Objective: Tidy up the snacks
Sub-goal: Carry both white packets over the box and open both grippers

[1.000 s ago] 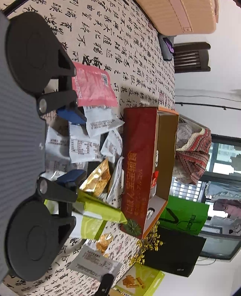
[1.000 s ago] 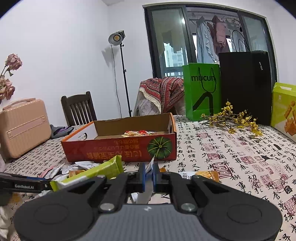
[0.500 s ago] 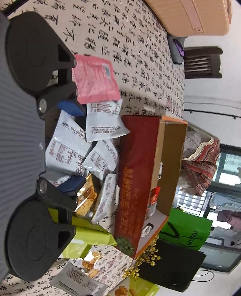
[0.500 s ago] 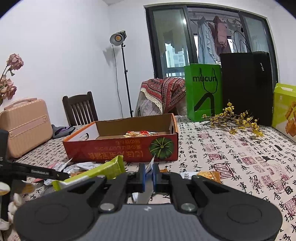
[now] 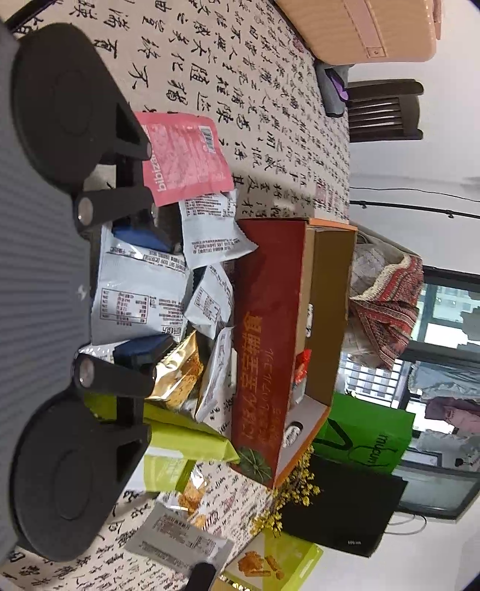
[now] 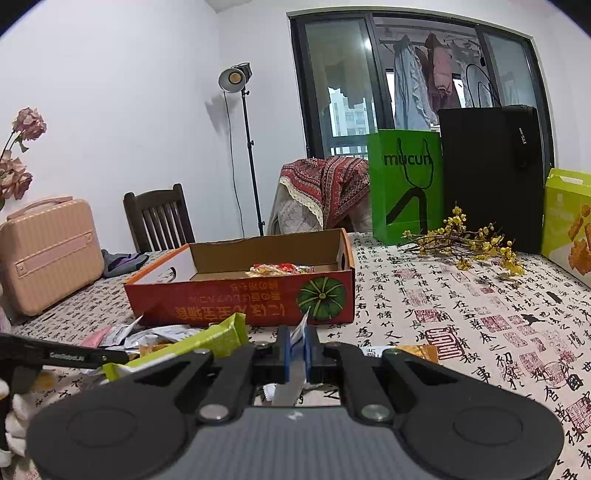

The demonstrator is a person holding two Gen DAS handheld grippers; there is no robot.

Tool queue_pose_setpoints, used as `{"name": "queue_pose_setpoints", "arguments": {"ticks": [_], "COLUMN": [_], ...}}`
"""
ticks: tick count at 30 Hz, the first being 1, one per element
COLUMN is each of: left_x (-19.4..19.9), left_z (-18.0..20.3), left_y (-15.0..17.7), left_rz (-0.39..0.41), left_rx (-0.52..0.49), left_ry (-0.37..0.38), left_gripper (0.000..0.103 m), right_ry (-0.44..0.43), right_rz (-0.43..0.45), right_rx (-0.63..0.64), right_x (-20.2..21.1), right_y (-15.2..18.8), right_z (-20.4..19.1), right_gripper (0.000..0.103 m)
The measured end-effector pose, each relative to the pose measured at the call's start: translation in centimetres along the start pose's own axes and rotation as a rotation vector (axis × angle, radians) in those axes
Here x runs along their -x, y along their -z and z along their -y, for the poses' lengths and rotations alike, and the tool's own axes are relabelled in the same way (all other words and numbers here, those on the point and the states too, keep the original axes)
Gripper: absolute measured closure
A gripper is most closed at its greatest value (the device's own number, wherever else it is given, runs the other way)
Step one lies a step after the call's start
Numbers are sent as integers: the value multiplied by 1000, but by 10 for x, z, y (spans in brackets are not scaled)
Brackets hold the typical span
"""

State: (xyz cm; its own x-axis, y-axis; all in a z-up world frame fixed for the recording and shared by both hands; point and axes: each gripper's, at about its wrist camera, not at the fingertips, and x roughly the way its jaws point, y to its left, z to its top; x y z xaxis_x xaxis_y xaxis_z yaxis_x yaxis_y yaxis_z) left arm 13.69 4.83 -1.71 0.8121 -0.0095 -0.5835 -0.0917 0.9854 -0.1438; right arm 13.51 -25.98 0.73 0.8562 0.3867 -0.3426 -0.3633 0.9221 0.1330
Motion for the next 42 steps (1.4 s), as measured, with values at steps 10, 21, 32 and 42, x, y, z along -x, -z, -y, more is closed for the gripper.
{"name": "queue_pose_setpoints", "arguments": {"ticks": [10,21,32,42], "left_x": [34,31,0,-48], "left_z": [11,34,51,54], "left_y": [-14,-55,-105,-138], "left_rz": [121,226,269,265], "left_rx": [-18,-68,-54,-24], "left_ry": [48,43,18,-65], "left_gripper": [54,54,54,54], "right_ry": [-6,-37,-63,-35], "right_rz": [41,160,202,133], "right_rx": [8,22,1,-53], "right_x": [1,-13,-75,-156], "right_y": [-13,-60,-115,-126], "right_z": [-4,-11,-27,-30], "right_gripper": [96,96,96,96]}}
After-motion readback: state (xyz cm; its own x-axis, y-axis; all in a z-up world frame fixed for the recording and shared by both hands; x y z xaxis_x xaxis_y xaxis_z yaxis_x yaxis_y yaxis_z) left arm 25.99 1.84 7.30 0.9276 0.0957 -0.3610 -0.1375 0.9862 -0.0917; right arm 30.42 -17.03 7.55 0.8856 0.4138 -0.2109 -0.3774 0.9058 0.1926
